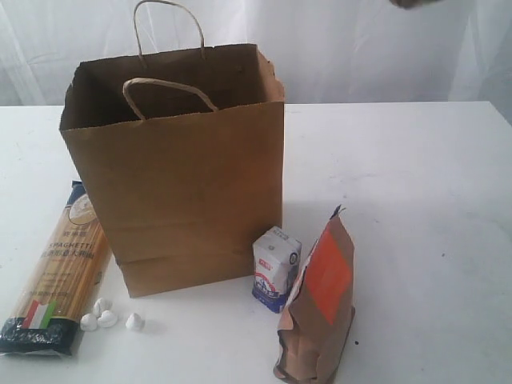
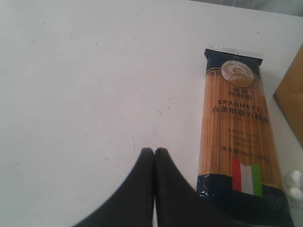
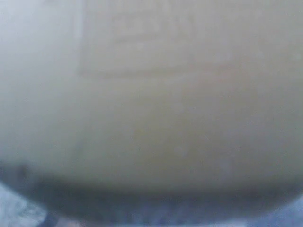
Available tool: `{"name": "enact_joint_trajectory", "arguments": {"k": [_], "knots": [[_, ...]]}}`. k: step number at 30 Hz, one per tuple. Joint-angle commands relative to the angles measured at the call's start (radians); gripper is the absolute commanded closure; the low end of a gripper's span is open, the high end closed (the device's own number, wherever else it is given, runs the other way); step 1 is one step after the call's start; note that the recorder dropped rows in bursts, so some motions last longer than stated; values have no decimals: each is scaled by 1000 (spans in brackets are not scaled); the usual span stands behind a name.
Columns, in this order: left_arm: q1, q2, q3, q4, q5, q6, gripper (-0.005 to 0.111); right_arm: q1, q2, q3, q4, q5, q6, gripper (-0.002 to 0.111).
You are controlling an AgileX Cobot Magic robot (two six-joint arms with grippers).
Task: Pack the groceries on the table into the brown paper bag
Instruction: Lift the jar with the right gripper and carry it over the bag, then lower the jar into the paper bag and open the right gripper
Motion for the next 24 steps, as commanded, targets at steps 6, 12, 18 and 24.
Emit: {"name": "enact_joint_trajectory", "arguments": {"k": [6,12,18,24], "knots": [[2,-5,3,-3,1,0,107,314,175,-272,23,51,77,108],[2,-5,3,-3,1,0,107,520,359,-338,28,51,68,108],[2,-5,3,-3,1,0,107,544,474,-338,16,43,68,108],[2,-5,3,-3,1,0,107,544,540,-338,9,8,81,108]]}}
